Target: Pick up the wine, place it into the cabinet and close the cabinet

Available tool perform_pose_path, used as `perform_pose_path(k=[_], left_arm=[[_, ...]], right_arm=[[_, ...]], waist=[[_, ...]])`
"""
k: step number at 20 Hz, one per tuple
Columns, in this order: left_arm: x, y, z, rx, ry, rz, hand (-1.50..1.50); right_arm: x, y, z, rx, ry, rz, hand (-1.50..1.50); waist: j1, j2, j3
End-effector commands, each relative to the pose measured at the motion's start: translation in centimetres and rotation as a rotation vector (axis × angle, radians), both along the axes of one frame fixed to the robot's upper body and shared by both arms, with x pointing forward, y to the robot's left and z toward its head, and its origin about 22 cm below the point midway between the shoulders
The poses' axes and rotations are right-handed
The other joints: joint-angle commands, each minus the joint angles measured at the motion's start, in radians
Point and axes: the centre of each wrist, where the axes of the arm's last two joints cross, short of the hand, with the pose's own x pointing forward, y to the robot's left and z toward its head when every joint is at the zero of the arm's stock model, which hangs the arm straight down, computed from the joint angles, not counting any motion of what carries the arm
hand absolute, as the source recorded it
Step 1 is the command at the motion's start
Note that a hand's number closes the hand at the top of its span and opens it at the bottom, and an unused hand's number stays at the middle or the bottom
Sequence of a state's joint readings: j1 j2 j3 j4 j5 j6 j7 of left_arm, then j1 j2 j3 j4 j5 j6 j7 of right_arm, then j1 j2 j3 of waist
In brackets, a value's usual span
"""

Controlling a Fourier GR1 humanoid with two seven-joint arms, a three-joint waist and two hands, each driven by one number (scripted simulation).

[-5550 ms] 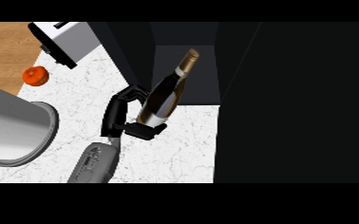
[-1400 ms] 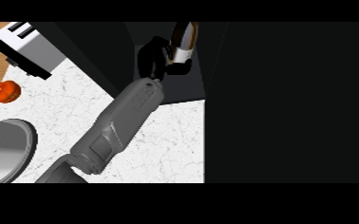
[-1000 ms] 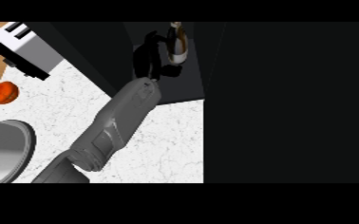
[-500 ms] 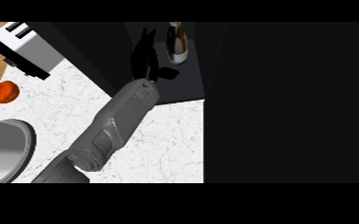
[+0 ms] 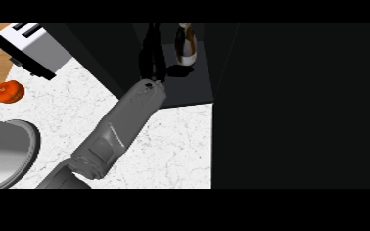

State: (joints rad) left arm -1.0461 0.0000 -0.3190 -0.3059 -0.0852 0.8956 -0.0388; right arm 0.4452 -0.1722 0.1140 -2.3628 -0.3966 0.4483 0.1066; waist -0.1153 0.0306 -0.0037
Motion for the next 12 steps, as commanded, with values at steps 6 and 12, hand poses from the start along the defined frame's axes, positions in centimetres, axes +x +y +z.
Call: perform_pose_path(k=[6, 12], left_arm=[[-0.2, 0.1, 0.6, -0.156, -0.142, -0.018, -1.50], [-0.5, 0.0, 1.2, -0.288, -0.217, -0.016, -1.50]], right_arm=[[-1.1, 0.5, 2.1, 0.006, -0.017, 0.021, -1.50], [-0.4, 0.4, 1.8, 0.011, -0.027, -0.047, -1.50]], waist=[[0.021, -0.008, 0.001], [0.059, -0.019, 0.002]])
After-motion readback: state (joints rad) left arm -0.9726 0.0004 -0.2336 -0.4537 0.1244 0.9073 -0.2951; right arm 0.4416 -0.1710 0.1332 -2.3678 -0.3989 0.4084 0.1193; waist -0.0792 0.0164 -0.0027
